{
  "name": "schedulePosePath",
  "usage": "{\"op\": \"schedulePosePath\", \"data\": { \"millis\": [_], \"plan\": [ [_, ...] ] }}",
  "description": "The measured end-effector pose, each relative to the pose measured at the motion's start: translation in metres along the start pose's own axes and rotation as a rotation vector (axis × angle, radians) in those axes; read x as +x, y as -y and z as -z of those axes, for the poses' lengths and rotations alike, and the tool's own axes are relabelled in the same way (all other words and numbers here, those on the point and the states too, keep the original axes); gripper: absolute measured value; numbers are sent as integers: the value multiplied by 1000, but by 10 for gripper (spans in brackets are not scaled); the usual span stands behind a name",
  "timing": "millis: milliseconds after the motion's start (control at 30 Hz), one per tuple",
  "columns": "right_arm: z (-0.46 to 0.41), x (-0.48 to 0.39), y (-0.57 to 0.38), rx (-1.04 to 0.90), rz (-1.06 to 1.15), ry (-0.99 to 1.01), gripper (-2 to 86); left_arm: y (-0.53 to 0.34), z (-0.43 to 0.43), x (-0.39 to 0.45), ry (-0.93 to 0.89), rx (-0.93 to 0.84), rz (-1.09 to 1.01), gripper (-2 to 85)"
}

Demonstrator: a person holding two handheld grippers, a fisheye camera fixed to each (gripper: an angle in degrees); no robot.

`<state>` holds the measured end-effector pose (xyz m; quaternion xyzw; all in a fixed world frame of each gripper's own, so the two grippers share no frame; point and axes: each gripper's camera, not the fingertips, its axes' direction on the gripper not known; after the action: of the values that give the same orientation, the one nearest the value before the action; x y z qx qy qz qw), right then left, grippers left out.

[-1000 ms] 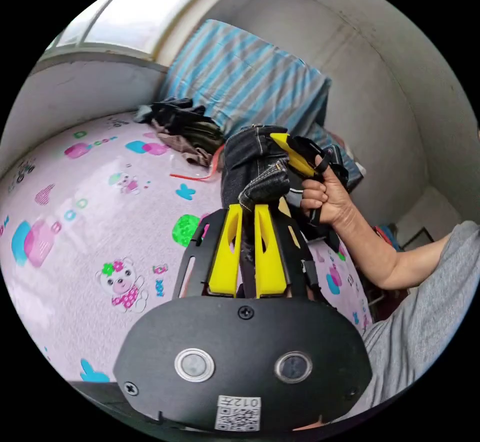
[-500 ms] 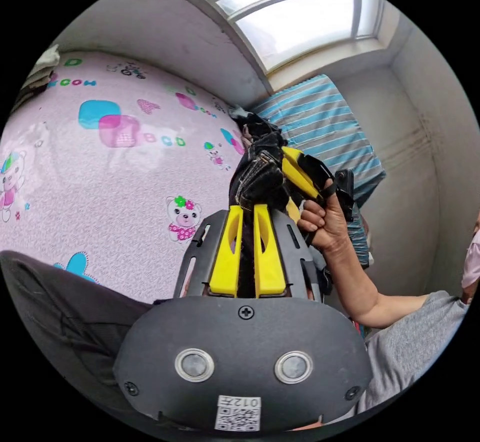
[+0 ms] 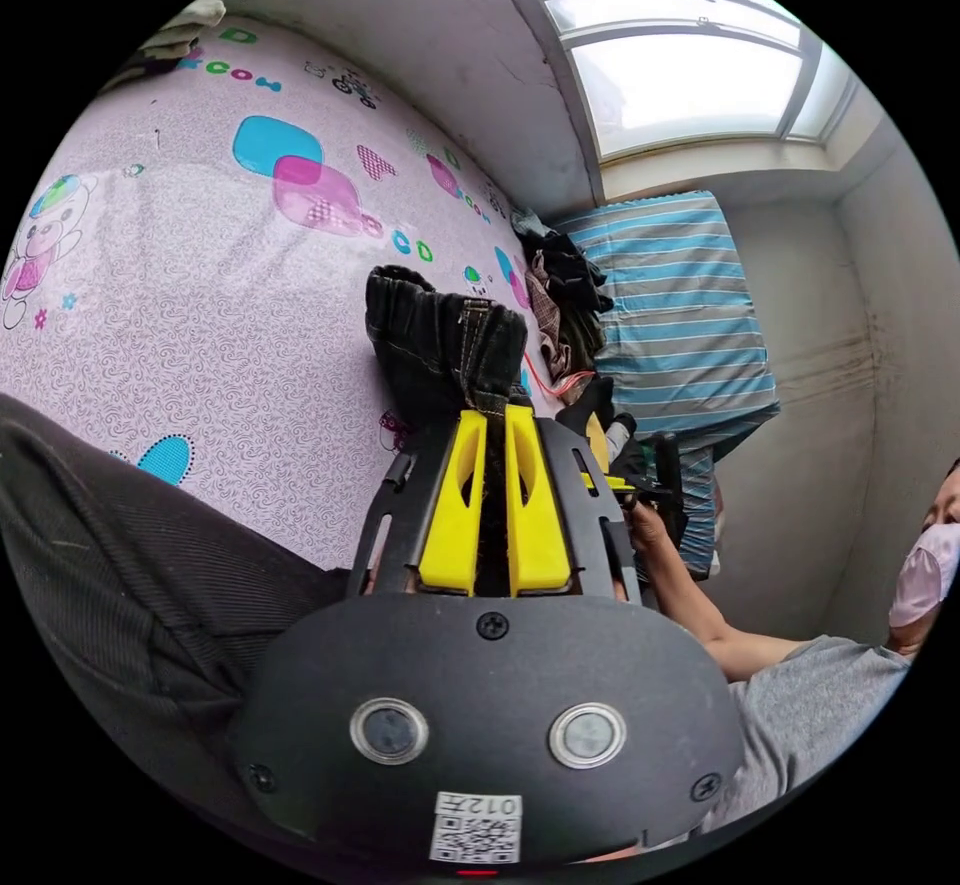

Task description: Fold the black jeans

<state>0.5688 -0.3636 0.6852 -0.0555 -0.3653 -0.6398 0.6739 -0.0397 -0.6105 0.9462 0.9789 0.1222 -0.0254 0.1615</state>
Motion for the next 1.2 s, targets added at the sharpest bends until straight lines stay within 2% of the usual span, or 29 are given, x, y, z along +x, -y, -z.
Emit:
{"op": "schedulePosePath", "data": {
  "millis": [67,133,200,267,433,500,633,700,800,933,1033,1100,1200],
  "plan": [
    [-21,-27,22,-68,85,89,159,2,-1,1,9,-5,-6,43],
    [-23,-53,30,-43,159,109,160,5,-3,1,24,-16,-20,44],
    [-30,-77,34,-40,222,80,159,6,-3,-2,36,-40,-3,46],
    [-53,-97,37,-126,278,14,156,6,1,-2,86,-61,9,49],
    [-73,-100,35,-86,238,2,95,-1,35,66,355,133,-273,76],
    [-75,-100,34,-54,227,16,70,10,19,77,371,39,-303,100],
    [-77,-99,29,10,199,52,24,22,-56,60,319,-229,-214,137],
    [-79,-100,24,33,186,67,17,22,-80,45,321,-288,-133,148],
    [-80,-102,14,91,157,86,11,15,-92,31,274,-283,-25,152],
    [-83,-102,0,152,114,146,7,13,-68,32,334,-187,-9,147],
    [-85,-112,-5,173,114,141,6,15,-70,12,297,-279,92,144],
    [-86,-124,-7,176,125,109,6,13,-75,1,283,-310,135,142],
    [-65,-150,-21,314,139,-82,5,10,-87,-5,257,-320,157,139]
  ]
}}
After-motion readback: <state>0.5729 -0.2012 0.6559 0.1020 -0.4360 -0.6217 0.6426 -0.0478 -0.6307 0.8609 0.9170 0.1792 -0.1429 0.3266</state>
